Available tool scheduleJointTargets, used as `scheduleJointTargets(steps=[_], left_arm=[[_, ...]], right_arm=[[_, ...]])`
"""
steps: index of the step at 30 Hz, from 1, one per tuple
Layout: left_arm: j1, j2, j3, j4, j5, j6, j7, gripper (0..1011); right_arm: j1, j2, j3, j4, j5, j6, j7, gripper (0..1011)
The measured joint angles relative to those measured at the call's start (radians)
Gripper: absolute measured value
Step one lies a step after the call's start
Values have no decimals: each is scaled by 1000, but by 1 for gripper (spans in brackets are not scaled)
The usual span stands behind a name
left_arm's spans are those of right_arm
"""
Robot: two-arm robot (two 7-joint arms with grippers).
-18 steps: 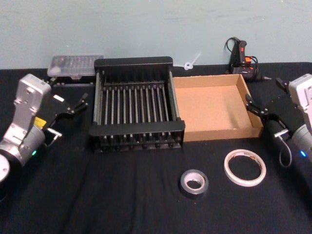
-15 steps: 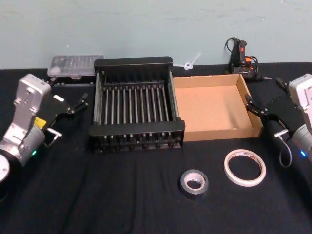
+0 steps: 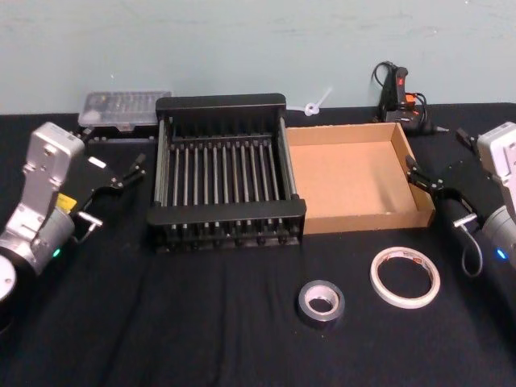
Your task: Pick up the white tape and place it into the black box , Pick up the silver tape and place it into the brown box.
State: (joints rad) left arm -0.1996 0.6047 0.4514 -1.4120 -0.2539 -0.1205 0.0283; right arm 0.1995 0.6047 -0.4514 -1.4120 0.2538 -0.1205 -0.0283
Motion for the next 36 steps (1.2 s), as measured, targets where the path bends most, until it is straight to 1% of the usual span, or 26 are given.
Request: scheduleJointTargets(steps=[16, 23, 28, 35, 36], left_arm=[[0, 0, 0, 0, 0, 0, 0, 1001], [0, 0, 0, 0, 0, 0, 0, 1001], [0, 0, 0, 0, 0, 0, 0, 1001], [0, 0, 0, 0, 0, 0, 0, 1001], [0, 0, 0, 0, 0, 0, 0, 1001]], right_arm=[[0, 0, 0, 0, 0, 0, 0, 1000], [-9, -1, 20, -24, -14, 8, 17, 1000], [-19, 5, 36, -48, -6, 18, 45, 1000], [-45, 26, 59, -93, 26, 35, 115, 1000], [-52, 32, 64, -103, 37, 41, 135, 1000]])
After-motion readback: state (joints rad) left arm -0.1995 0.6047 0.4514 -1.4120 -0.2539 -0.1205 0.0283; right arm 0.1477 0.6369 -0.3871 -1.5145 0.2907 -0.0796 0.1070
